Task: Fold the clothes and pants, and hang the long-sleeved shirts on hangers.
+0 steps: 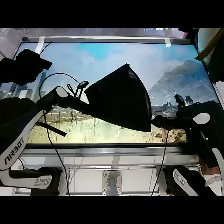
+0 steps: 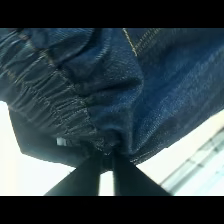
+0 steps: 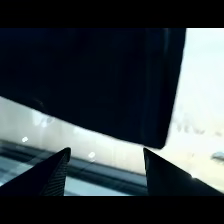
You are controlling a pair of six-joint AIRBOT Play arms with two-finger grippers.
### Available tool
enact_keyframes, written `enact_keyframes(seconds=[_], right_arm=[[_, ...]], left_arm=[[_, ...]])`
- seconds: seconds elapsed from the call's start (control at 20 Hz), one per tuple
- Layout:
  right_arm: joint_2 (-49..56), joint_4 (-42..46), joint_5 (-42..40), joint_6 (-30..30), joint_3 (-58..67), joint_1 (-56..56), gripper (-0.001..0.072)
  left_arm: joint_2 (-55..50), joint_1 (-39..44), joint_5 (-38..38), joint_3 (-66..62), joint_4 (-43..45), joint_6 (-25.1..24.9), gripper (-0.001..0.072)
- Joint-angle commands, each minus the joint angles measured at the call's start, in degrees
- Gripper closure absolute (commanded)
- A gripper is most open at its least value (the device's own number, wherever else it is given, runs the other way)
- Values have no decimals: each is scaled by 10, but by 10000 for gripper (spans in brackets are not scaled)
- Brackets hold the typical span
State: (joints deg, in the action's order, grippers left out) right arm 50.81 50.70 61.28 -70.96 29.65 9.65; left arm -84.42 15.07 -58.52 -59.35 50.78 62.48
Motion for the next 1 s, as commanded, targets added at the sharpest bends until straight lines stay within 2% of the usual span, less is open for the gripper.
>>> enact_keyframes(seconds=[0.0, 0.05, 0.2, 0.35, 0.45, 0.5, 0.6, 0.65, 0.8, 0.95], right_arm=[[9, -62, 23, 2, -31, 0, 200], [7, -65, 36, 7, -25, 0, 200], [-5, -58, 71, 17, -13, 0, 200], [-32, -47, 76, 16, -15, 0, 200], [-67, -58, 46, 7, -36, 0, 200], [-89, -78, 9, -7, -57, 0, 200], [-127, -149, -97, -29, -110, 0, 199], [-133, -166, -129, -48, -129, 0, 200], [-118, -164, -133, -71, -149, 0, 199], [-101, -163, -109, -71, -149, 0, 198]], left_arm=[[10, 9, -29, -1, 10, 50, 78], [24, -3, -50, -1, 12, 67, 10], [84, -52, -91, 3, 11, 109, 9], [171, -78, -60, 81, 11, 162, 10], [243, -66, 22, 212, -15, 242, 10], [273, -54, 93, 280, -75, 275, 10], [313, -12, 294, 392, -264, 247, 12], [315, 14, 362, 418, -326, 221, 12], [273, 73, 429, 399, -350, 207, 12], [211, 98, 470, 367, -406, 223, 12]])
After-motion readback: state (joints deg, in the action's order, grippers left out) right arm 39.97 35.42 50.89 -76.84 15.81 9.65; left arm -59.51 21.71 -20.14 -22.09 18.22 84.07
